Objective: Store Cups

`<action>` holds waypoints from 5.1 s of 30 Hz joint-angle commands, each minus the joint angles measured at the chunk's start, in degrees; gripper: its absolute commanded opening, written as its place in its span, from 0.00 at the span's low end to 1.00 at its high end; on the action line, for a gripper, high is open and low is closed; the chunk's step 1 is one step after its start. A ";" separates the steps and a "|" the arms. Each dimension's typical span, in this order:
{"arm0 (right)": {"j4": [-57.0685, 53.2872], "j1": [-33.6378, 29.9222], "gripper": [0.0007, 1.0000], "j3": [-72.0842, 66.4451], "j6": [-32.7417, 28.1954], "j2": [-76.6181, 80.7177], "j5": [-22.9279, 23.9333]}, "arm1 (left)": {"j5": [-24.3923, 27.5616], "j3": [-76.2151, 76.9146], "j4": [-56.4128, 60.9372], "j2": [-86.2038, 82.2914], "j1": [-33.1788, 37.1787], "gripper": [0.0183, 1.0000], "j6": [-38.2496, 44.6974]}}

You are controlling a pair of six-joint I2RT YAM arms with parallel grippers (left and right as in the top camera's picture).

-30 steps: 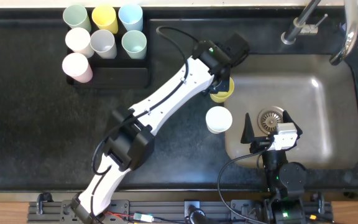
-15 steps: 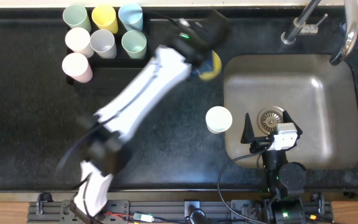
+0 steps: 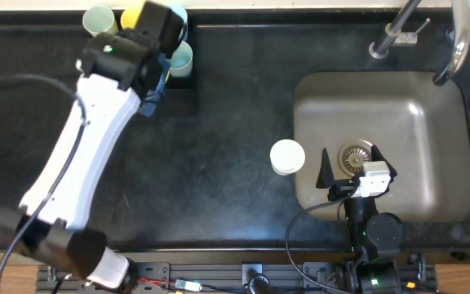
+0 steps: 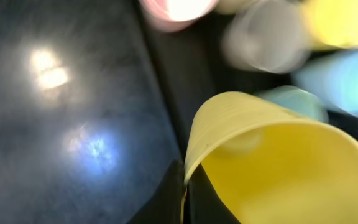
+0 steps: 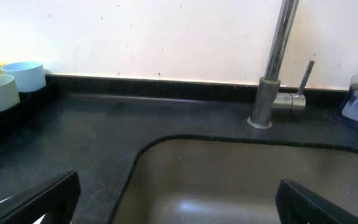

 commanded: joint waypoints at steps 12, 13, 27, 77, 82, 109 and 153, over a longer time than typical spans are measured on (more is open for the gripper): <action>0.42 -0.28 1.00 -0.76 0.02 -0.52 -0.22 | 5.97 -4.24 3.82 7.28 9.22 0.02 -8.48; 0.42 -0.28 1.00 -0.76 0.02 -0.52 -0.22 | 6.16 -4.24 4.37 7.76 9.46 0.02 -8.44; 0.42 -0.28 1.00 -0.76 0.02 -0.52 -0.22 | 6.97 -4.24 8.81 12.41 9.90 0.02 -8.46; 0.42 -0.28 1.00 -0.76 0.02 -0.52 -0.22 | 20.50 -74.27 91.19 -70.84 14.08 1.00 97.61; 0.42 -0.28 1.00 -0.76 0.02 -0.52 -0.22 | 22.45 -85.79 91.10 -83.36 15.13 1.00 97.74; 0.42 -0.28 1.00 -0.76 0.02 -0.52 -0.22 | 25.81 -99.60 73.35 -99.80 15.32 1.00 98.16; -56.30 -0.28 1.00 69.83 16.39 38.01 -8.85 | 25.81 -99.60 73.35 -99.80 15.32 1.00 98.16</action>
